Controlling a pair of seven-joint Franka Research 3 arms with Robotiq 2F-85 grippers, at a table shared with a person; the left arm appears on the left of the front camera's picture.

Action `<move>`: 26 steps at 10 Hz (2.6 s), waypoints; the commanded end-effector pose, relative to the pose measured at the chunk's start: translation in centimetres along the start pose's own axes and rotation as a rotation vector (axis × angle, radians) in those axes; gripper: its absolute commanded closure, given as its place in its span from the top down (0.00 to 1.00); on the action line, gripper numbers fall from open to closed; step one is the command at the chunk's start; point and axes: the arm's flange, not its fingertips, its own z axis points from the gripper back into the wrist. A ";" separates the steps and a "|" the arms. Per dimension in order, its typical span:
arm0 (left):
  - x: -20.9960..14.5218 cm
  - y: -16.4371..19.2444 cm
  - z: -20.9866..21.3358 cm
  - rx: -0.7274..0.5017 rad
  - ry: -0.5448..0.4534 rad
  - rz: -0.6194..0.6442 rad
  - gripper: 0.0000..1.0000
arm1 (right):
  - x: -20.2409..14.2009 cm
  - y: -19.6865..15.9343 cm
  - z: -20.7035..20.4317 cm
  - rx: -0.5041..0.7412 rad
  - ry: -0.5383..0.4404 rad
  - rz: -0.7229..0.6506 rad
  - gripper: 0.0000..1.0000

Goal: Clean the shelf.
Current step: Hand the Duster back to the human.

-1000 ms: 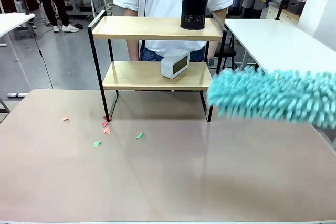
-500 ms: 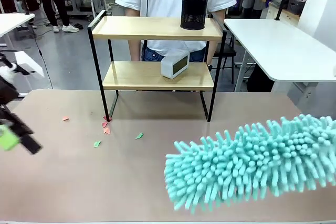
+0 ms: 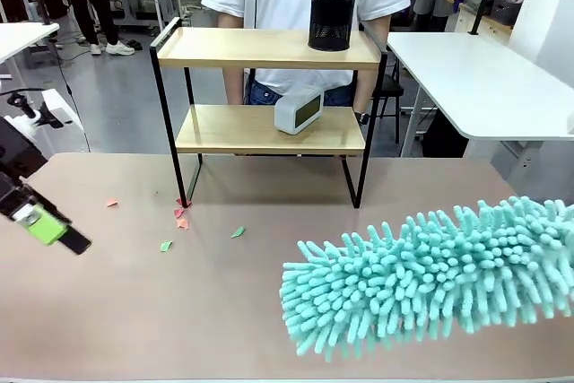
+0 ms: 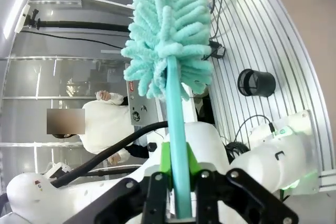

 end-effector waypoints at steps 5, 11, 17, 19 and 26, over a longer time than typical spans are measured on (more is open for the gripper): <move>8.8 2.4 -6.6 -0.080 -0.014 0.040 1.00 | 15.3 -0.1 -2.8 -0.011 0.145 0.005 0.11; 10.6 2.1 -9.3 -0.222 0.012 0.032 1.00 | 21.0 -4.3 -3.8 0.069 0.083 0.018 0.11; 10.9 0.9 -9.6 -0.246 0.073 -0.012 1.00 | 22.7 -6.2 -3.7 0.114 0.045 0.020 0.11; 11.0 0.9 -9.6 -0.250 0.088 -0.020 1.00 | 22.9 -6.1 -3.6 0.116 0.044 0.018 0.11; 11.2 1.0 -9.7 -0.244 0.139 -0.035 0.00 | 22.9 -6.3 -3.6 0.122 0.051 0.011 0.11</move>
